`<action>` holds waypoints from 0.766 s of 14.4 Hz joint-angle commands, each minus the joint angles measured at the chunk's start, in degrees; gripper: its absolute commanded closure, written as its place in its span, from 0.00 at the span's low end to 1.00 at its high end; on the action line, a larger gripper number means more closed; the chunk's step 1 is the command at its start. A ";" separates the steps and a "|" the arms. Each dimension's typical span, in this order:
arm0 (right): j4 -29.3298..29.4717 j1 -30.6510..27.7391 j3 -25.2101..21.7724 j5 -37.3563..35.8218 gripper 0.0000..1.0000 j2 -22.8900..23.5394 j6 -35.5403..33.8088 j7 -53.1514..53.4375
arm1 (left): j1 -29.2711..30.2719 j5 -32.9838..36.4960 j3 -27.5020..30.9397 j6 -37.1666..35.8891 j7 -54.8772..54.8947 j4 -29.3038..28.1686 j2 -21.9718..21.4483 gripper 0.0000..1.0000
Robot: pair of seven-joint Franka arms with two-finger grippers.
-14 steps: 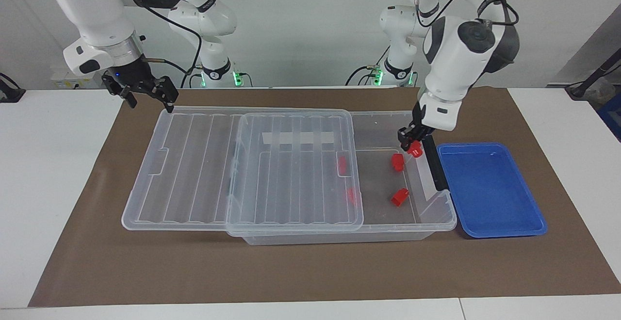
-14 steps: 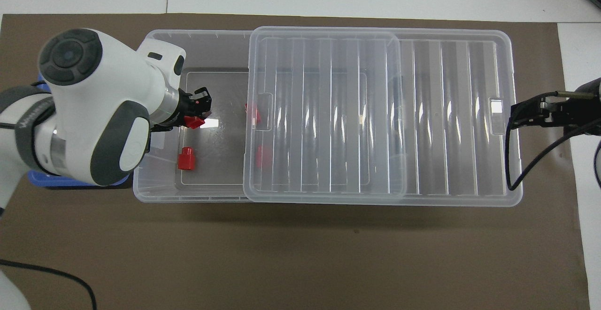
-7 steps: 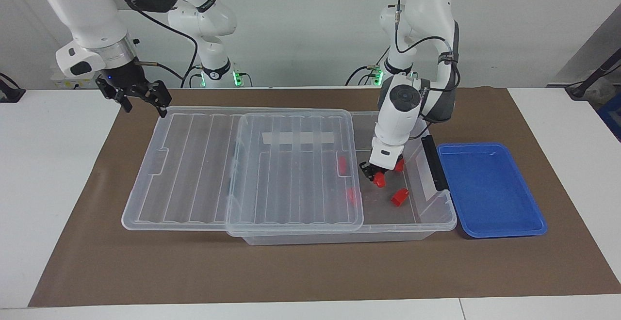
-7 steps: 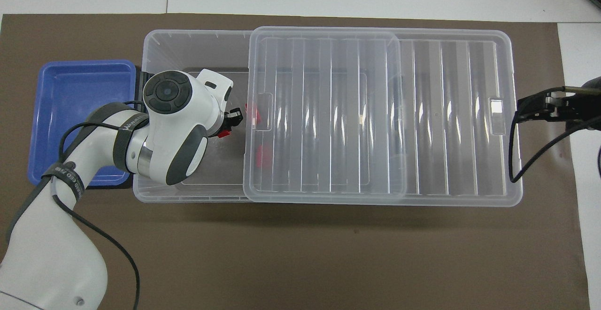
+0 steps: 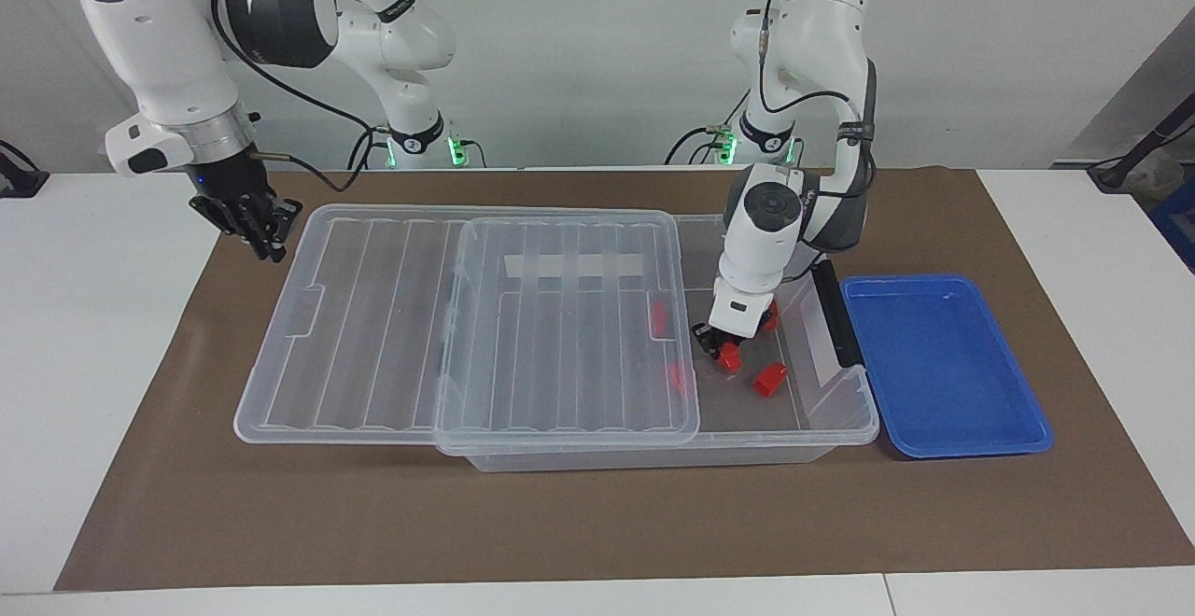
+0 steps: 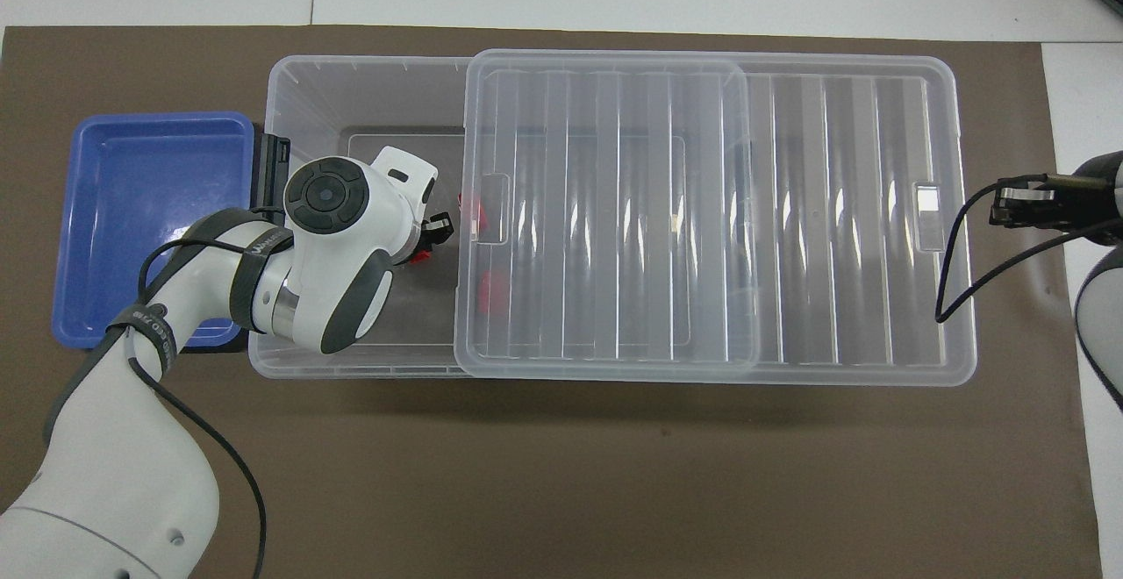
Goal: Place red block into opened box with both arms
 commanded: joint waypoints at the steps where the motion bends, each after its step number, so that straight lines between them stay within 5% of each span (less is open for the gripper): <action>1: -5.49 -2.48 0.15 1.22 1.00 -3.41 4.25 -2.74 | -0.76 1.15 0.71 2.64 -0.38 -2.55 -0.89 1.00; 4: -6.28 -4.76 0.24 1.31 1.00 -2.97 4.25 -6.08 | -0.76 1.15 0.72 3.01 -0.29 -2.90 -0.89 1.00; 6: -6.72 -5.56 0.24 1.31 1.00 -2.62 4.34 -7.04 | -0.76 1.15 0.72 2.39 -0.47 -2.81 -0.89 0.16; 7: -6.81 -5.47 0.15 1.31 1.00 -2.27 4.86 -7.40 | -0.76 1.15 0.72 2.13 -0.47 -2.72 -0.98 0.00; 11: -7.07 -5.74 0.15 0.96 1.00 1.07 11.27 -7.14 | -0.33 1.06 0.80 -6.46 -0.21 2.44 -1.50 0.00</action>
